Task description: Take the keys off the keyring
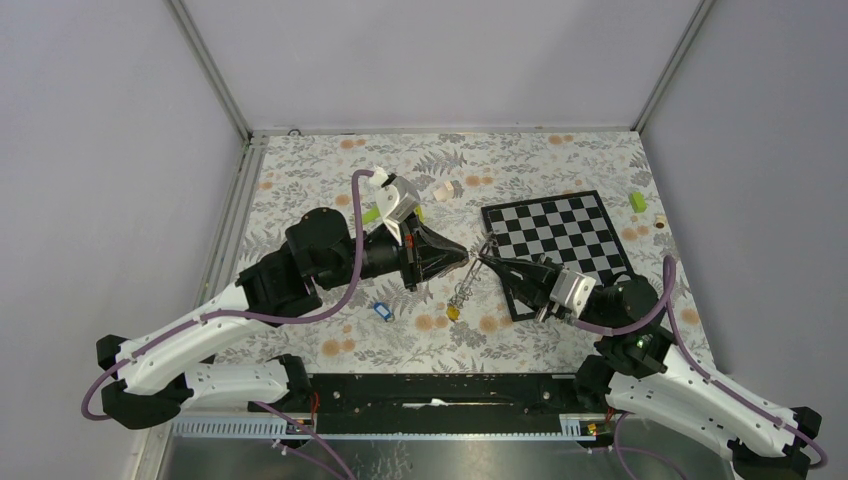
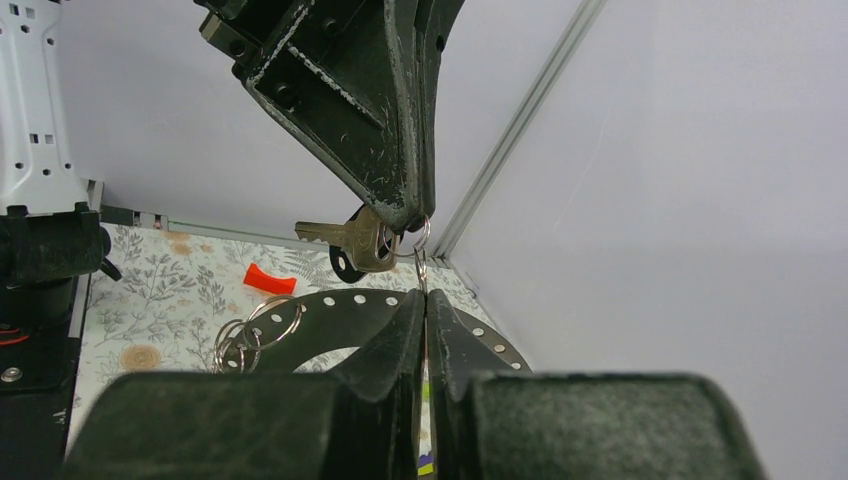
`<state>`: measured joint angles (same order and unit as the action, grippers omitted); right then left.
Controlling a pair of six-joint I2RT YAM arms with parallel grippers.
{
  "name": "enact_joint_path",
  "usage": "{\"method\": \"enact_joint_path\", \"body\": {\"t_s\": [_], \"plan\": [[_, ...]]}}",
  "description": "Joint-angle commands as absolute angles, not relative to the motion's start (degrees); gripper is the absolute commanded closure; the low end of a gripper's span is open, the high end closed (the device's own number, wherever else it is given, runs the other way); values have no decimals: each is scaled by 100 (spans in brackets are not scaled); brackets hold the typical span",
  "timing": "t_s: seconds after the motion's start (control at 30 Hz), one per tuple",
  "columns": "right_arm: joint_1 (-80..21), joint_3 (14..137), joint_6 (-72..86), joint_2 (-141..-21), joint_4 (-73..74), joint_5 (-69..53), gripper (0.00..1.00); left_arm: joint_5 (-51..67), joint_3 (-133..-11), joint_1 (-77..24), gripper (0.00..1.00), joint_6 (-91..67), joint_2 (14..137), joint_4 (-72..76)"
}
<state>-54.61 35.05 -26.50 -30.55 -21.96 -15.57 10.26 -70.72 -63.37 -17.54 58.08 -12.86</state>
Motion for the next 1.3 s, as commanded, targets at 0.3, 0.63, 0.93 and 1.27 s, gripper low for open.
{"method": "enact_joint_path", "body": {"t_s": [0.3,0.63,0.93,1.27], "plan": [[-5454,3436,-2668,-2931,-2593,-1507,67,1049,-7262,-6354,100,-1749,5619,-970],[-5448,3243,-2701,-2485,-2565,-1993,58,1023,-7345,-6355,100,-1580,5629,-1177],[-5449,3670,-1423,-2496,-2056,-1284,52,1239,-7666,-6354,100,-690,5719,-1743],[-5447,4111,-1412,-2603,-1162,-1922,34,2013,-7470,-6363,100,1159,5374,-1891]]}}
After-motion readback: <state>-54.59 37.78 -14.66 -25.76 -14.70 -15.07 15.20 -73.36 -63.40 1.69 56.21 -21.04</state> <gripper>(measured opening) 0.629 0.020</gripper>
